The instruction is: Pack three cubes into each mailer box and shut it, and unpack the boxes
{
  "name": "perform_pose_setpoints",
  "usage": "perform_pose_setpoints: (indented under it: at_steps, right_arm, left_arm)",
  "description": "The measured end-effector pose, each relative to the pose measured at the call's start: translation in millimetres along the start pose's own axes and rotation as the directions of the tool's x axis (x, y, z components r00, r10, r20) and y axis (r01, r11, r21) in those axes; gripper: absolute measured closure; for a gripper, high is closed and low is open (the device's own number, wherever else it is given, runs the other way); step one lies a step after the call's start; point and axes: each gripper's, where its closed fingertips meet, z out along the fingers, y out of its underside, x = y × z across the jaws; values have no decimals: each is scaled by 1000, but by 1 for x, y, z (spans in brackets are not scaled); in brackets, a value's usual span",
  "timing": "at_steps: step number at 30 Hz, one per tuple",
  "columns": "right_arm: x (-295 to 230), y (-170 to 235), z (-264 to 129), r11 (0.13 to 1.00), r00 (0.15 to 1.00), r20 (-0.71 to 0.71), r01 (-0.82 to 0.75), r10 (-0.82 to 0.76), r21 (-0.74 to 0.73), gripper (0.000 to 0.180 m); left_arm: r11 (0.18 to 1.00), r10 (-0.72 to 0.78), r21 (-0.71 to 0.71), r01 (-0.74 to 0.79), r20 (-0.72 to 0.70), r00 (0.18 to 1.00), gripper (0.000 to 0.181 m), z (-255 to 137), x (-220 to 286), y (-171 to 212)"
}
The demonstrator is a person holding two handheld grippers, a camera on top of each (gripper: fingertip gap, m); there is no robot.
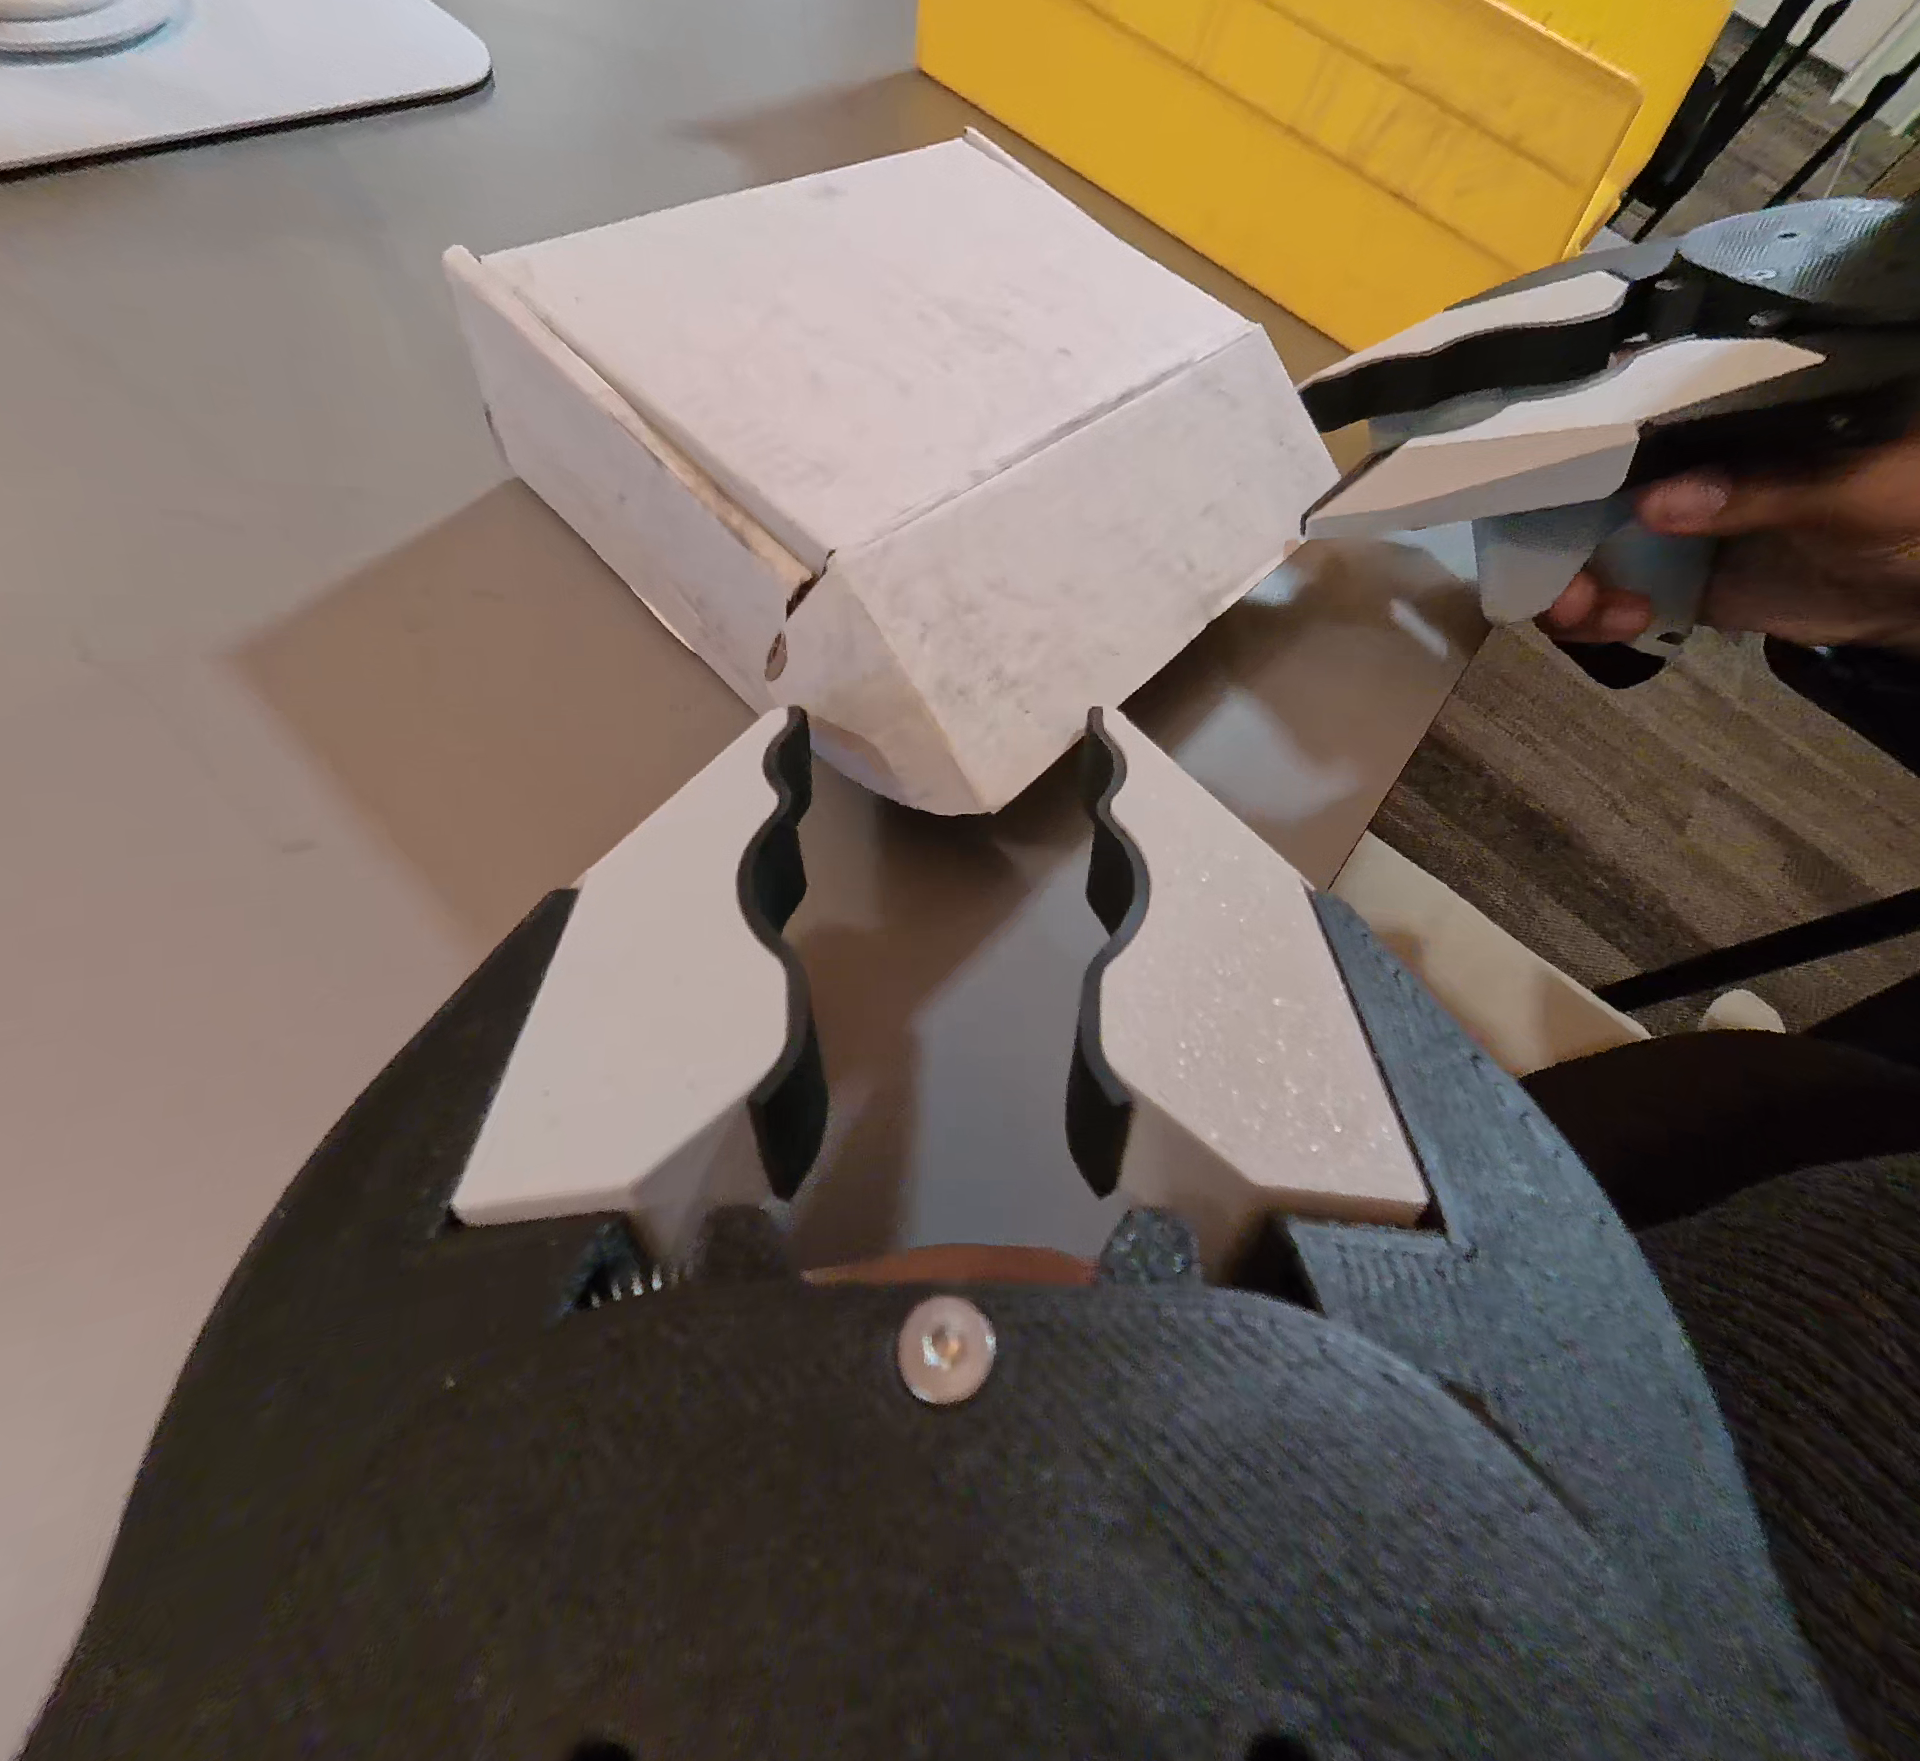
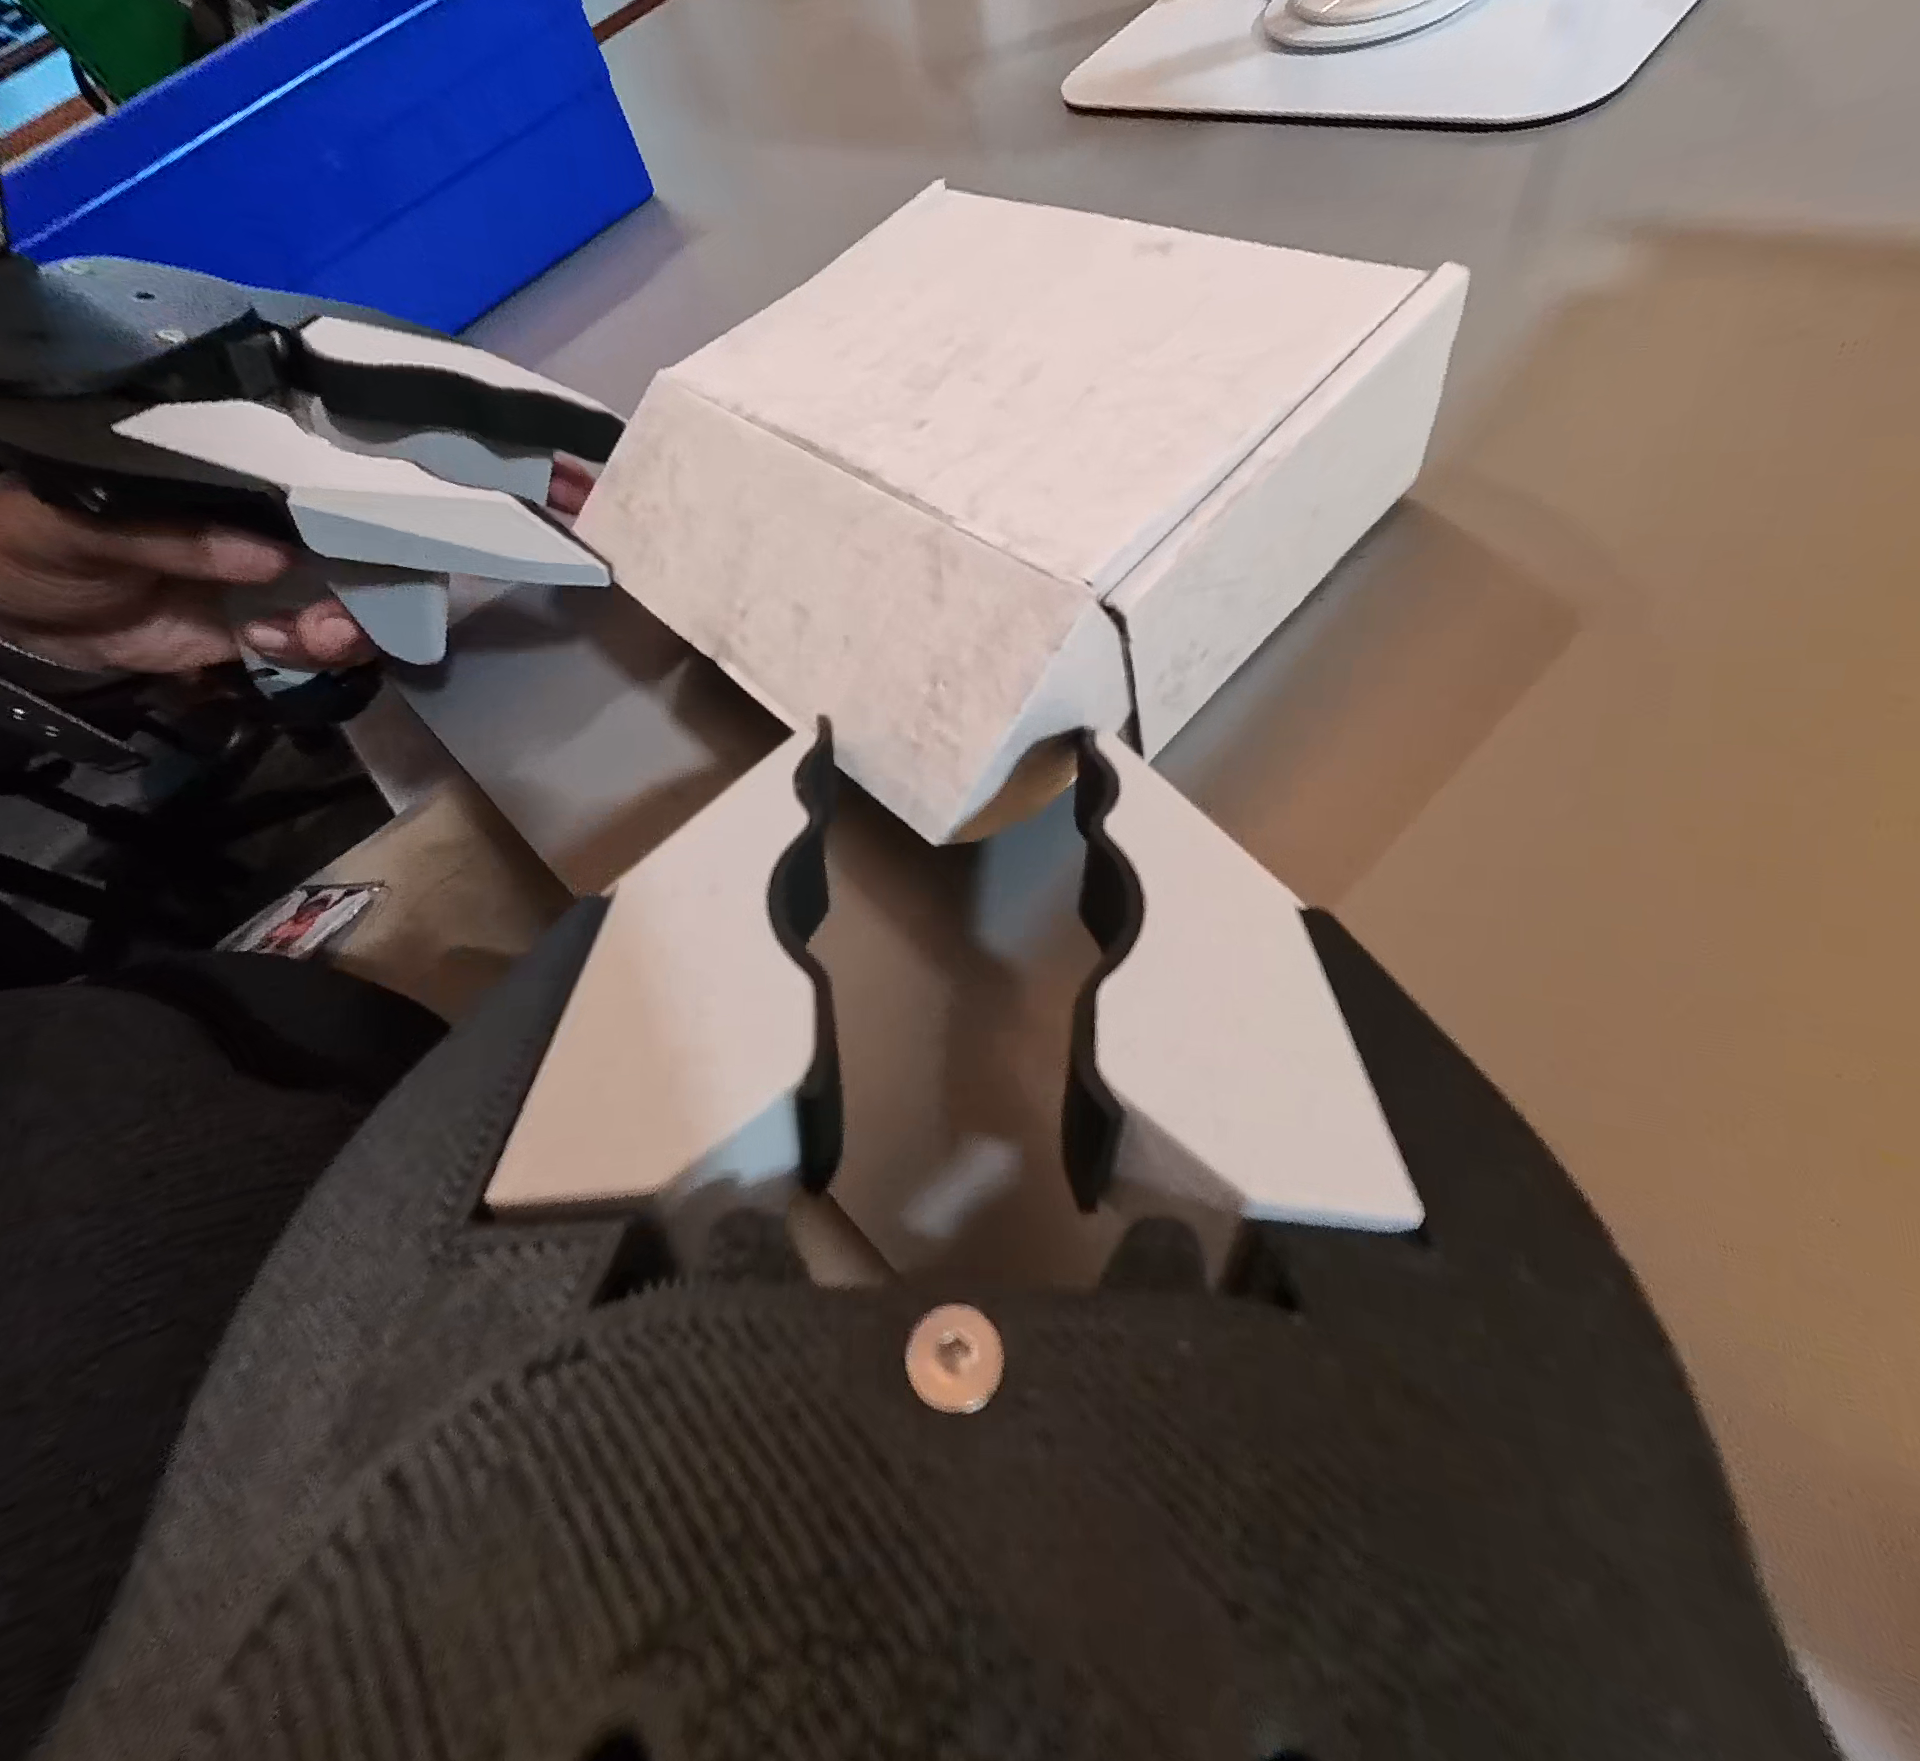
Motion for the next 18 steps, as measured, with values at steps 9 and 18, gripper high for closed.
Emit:
perform_pose_setpoints:
  at_steps: [9, 18]
  right_arm:
    - [-1, -1, 0, 1000, 1000, 3, -14, 14, 6, 133]
    - [7, -4, -4, 998, 998, -12, -61, 62, 33, 132]
  left_arm:
    - [998, 53, -29, -54, -43, 998, 120, 0, 10, 5]
    - [992, 128, 23, -127, -38, 991, 143, -5, 21, -4]
